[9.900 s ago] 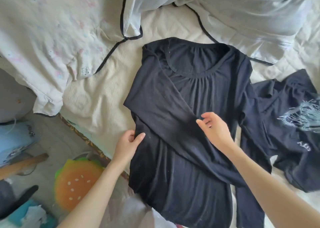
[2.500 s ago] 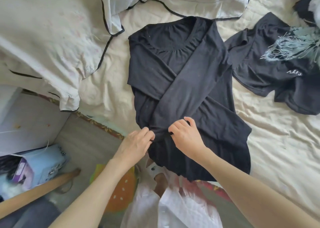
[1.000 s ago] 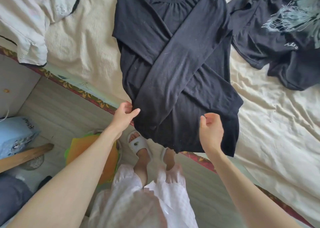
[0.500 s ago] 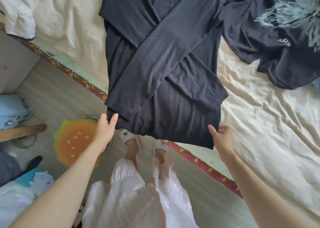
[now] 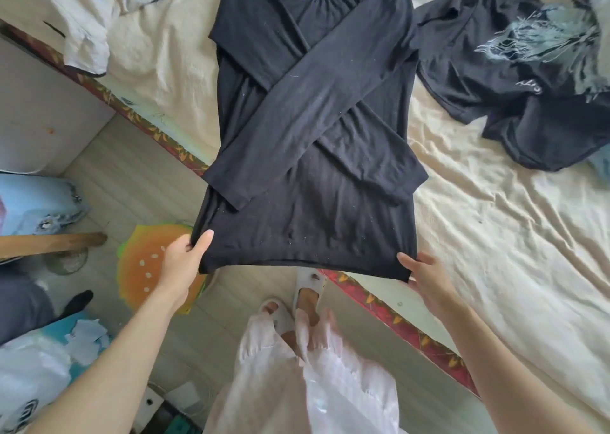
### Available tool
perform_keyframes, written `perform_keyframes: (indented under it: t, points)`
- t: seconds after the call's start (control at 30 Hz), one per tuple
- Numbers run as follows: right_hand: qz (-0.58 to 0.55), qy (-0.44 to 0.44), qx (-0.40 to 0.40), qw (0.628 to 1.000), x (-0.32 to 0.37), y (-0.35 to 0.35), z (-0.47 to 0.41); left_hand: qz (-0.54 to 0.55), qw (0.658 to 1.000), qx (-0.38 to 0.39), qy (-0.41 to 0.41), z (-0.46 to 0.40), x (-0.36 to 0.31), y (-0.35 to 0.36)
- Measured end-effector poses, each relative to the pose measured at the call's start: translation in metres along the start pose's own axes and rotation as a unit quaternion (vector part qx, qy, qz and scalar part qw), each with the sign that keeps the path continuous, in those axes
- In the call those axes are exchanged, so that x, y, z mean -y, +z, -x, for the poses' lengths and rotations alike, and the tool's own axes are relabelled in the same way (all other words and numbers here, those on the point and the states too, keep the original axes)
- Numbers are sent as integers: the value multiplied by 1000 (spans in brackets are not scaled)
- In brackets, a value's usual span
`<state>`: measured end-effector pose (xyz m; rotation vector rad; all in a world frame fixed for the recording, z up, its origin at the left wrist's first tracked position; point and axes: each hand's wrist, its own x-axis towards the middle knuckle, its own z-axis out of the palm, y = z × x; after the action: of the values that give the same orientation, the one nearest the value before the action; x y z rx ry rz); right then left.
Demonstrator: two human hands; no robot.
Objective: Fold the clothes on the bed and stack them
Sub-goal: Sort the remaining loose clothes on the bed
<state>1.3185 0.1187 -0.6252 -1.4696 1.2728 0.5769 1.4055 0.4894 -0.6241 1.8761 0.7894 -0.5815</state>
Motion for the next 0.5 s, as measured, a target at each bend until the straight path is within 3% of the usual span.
perform_keyframes:
  t: [0.23,0.5]
  points:
    - [-44,-30,-100,994,-6,-12,19,94,994,-47,-26,22,2,-15]
    - [-45,-29,-146,988,-33,-15,48,159,982,-18,-99,44,12,-21]
